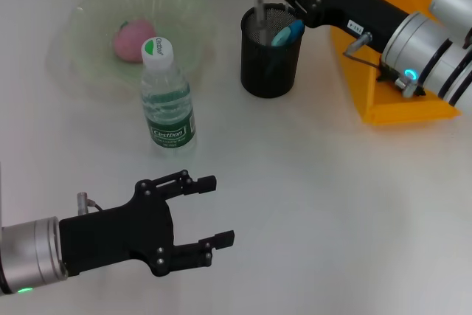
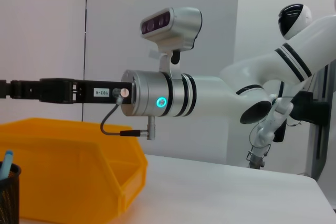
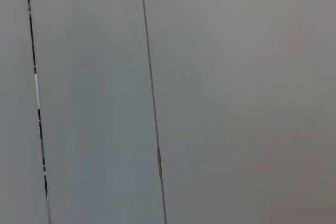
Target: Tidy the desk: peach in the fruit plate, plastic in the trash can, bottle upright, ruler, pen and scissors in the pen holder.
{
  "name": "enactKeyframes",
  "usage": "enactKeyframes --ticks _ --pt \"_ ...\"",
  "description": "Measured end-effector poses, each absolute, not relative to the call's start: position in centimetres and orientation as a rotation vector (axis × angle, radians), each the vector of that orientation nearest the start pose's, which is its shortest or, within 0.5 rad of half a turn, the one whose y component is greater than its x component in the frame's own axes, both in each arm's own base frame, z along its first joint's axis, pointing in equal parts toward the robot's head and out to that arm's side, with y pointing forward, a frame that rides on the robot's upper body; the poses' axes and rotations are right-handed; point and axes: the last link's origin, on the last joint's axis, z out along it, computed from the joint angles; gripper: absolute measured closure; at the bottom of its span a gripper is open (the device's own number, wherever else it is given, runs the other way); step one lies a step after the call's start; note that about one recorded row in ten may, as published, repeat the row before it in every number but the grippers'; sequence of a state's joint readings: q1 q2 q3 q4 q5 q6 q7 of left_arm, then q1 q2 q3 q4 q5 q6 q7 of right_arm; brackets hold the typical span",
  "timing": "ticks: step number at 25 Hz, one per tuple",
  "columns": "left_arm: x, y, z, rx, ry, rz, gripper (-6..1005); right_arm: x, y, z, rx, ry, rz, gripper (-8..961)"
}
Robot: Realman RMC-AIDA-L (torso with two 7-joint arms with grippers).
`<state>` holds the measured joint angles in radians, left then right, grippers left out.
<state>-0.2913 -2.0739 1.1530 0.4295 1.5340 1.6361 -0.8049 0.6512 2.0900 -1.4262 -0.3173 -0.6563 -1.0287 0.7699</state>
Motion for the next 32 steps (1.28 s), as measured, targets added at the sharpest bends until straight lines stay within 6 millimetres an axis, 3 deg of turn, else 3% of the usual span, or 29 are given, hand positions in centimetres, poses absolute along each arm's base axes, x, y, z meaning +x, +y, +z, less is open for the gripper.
enactKeyframes --ticks 2,3,5,7,8,9,10,11,12,13,15,16,18,23,32 --pt "-28.2 23.0 -5.3 -2.757 -0.247 -0.975 220 20.8 39.6 -4.7 -2.186 0.452 0.958 668" --pt "-28.2 23.0 -5.3 -2.754 -0.247 -0.977 220 20.8 38.4 -4.0 -2.184 0.417 1.036 650" --pt "-28.3 22.9 -5.1 -2.745 -0.255 -0.988 219 20.8 37.7 -3.5 -2.180 0.398 1.089 533" --pt "-28.3 22.9 -5.1 -2.741 -0.259 -0.992 219 21.3 35.7 -2.2 -2.157 0.381 1.190 416" --pt "-28.3 22.9 -5.0 -2.738 -0.263 -0.994 219 22.4 33.7 -1.1 -2.148 0.399 1.240 396" --pt "-28.3 22.9 -4.9 -2.737 -0.263 -0.994 219 22.4 33.7 -1.1 -2.148 0.399 1.240 377" --pt "-28.3 22.9 -4.9 -2.735 -0.263 -0.994 219 23.9 31.5 -0.4 -2.185 0.403 1.237 357" --pt "-28.4 22.9 -4.9 -2.734 -0.263 -0.994 218 23.9 31.5 -0.4 -2.185 0.403 1.237 337" --pt "-28.4 22.9 -4.8 -2.734 -0.263 -0.994 218 24.6 30.3 -0.1 -2.214 0.394 1.225 317" --pt "-28.4 22.9 -4.8 -2.733 -0.262 -0.994 218 25.9 27.9 0.1 -2.294 0.354 1.198 298" --pt "-28.4 22.9 -4.8 -2.732 -0.261 -0.992 218 27.3 25.3 0.2 -2.394 0.320 1.164 258" --pt "-28.4 22.9 -4.8 -2.732 -0.261 -0.992 218 27.3 25.3 0.2 -2.394 0.320 1.164 238" --pt "-28.4 23.0 -4.8 -2.733 -0.261 -0.991 219 29.2 22.2 0.5 -2.528 0.334 1.111 199" --pt "-28.4 23.2 -4.3 -2.757 -0.275 -0.983 219 30.9 19.9 1.4 -2.680 0.424 1.041 106" --pt "-28.4 23.4 -4.0 -2.793 -0.298 -0.968 219 30.7 20.1 1.5 -2.750 0.397 0.961 106"
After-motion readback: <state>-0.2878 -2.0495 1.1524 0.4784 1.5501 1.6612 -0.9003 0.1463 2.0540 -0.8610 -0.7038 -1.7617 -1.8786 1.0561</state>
